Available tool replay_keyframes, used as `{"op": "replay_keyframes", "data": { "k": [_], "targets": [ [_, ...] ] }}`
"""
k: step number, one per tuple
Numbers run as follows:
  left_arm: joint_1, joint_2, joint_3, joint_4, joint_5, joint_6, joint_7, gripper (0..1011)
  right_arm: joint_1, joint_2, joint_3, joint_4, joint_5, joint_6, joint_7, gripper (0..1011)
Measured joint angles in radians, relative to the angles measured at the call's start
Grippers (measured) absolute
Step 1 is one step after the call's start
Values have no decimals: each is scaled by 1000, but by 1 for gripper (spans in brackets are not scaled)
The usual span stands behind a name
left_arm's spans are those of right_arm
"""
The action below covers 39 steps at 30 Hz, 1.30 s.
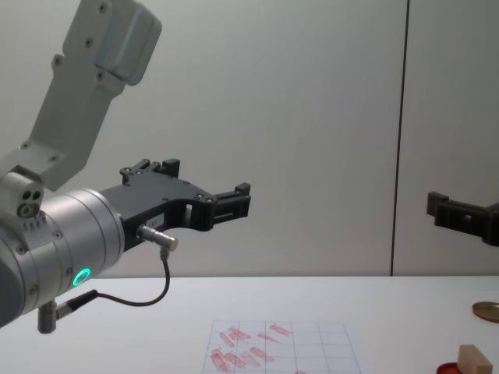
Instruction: Use the one hand to pick up the stamp and affix it onto the A4 paper.
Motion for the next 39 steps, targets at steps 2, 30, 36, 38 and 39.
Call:
{"op": "replay_keyframes", "data": {
  "k": [2, 30, 36, 38, 39],
  "targets": [
    [0, 0, 0, 0, 0, 0, 0, 993, 0, 0, 0, 0, 0, 0, 0, 1001],
    [0, 0, 0, 0, 0, 0, 0, 993, 0, 0, 0, 0, 0, 0, 0, 1001],
    [0, 0, 0, 0, 0, 0, 0, 993, 0, 0, 0, 0, 0, 0, 0, 1001],
    [0, 0, 0, 0, 0, 0, 0, 993, 0, 0, 0, 0, 0, 0, 0, 1001],
    [0, 0, 0, 0, 0, 0, 0, 993, 0, 0, 0, 0, 0, 0, 0, 1001]
  ]
}}
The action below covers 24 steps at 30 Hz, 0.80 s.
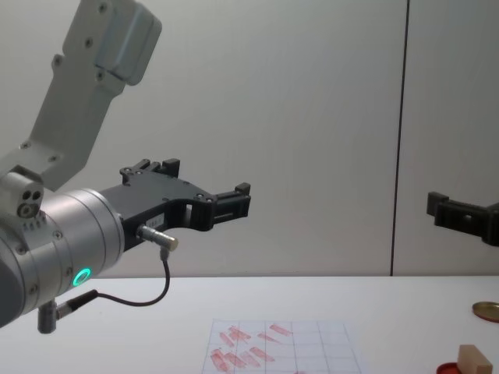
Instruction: Use the one hand to pick up the stamp and affix it onto the A4 paper.
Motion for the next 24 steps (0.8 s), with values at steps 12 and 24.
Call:
{"op": "replay_keyframes", "data": {
  "k": [12, 24],
  "targets": [
    [0, 0, 0, 0, 0, 0, 0, 993, 0, 0, 0, 0, 0, 0, 0, 1001],
    [0, 0, 0, 0, 0, 0, 0, 993, 24, -10, 5, 40, 1, 12, -1, 1001]
  ]
}}
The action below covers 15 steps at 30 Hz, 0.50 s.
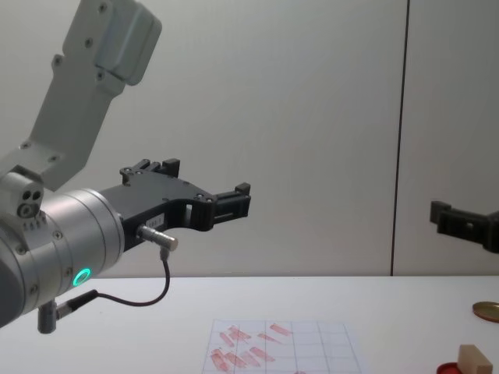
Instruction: Use the one hand to pick up the stamp and affix it onto the A4 paper.
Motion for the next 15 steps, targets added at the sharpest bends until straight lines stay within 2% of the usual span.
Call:
{"op": "replay_keyframes", "data": {
  "k": [15],
  "targets": [
    [0, 0, 0, 0, 0, 0, 0, 993, 76, -48, 0, 120, -5, 75, -47, 1001]
  ]
}}
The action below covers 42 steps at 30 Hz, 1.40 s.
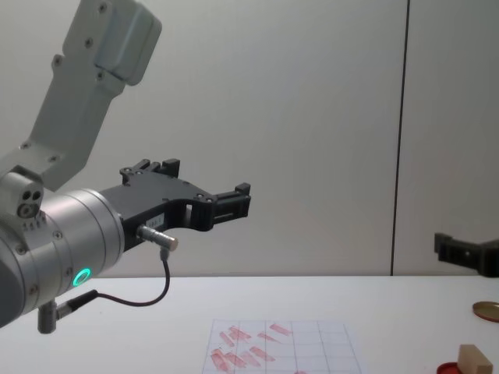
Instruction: Use the one hand to pick up the stamp and affix it onto the A4 paper.
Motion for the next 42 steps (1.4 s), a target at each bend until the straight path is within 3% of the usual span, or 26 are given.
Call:
{"op": "replay_keyframes", "data": {
  "k": [23, 42],
  "targets": [
    [0, 0, 0, 0, 0, 0, 0, 993, 100, -83, -4, 179, 29, 116, -140, 1001],
    [0, 0, 0, 0, 0, 0, 0, 993, 143, -106, 10, 309, 52, 134, -155, 1001]
  ]
}}
